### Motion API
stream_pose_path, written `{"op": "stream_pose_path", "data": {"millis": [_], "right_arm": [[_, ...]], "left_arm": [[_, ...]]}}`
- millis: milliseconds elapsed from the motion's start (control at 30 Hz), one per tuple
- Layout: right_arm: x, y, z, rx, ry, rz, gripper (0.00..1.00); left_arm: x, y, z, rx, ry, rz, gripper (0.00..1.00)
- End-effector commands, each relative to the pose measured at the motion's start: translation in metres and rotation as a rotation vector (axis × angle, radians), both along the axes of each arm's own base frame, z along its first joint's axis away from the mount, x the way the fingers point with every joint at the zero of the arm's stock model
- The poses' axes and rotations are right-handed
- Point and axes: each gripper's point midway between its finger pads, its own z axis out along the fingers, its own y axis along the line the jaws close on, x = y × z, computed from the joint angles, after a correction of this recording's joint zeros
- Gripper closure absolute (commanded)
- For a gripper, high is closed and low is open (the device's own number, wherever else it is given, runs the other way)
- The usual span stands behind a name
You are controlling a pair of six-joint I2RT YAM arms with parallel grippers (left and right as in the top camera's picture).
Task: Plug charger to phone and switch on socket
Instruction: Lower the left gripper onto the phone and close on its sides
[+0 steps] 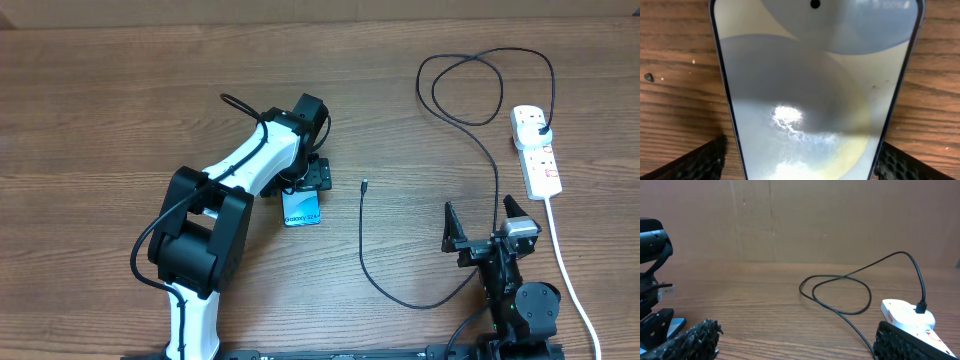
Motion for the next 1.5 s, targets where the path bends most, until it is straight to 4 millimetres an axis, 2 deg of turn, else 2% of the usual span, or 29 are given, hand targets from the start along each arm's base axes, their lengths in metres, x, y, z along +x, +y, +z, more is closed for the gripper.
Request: {"op": "stream_pose_path", "data": {"millis": [0,300,400,467,567,767,1467], "right_arm": [[0.0002,0.0001,-0.0021,0.005,-0.002,-0.001,0.0],[0.0002,0.0001,-0.0021,0.005,-0.002,-0.001,0.0],[0.0002,0.0001,-0.0021,0.005,-0.002,-0.001,0.0],[0.0002,0.0001,-0.0021,0.005,-0.002,-0.001,0.0],[0.0002,0.0001,-0.0021,0.005,-0.002,-0.001,0.0],[0.0002,0.0001,-0.0021,0.005,-0.002,-0.001,0.0],[0.0002,0.0001,-0.0021,0.005,-0.002,-0.001,0.0]], "left_arm": [[-0.0236,-0.0032,-0.0248,-0.026,0.111,0.023,0.07],[-0.027,-0.0015,-0.0245,-0.019,0.125,0.023,0.12],[-0.0308,0.0003,-0.0241,-0.011,0.14,0.023,0.02],[-0.031,0.0005,-0.024,-0.01,0.141,0.023,0.02],[-0.0301,0.0001,-0.0242,-0.012,0.137,0.022,0.03],[-0.0292,-0.0002,-0.0243,-0.013,0.133,0.014,0.12],[-0.0277,0.0009,-0.0228,-0.01,0.129,-0.016,0.15]]}}
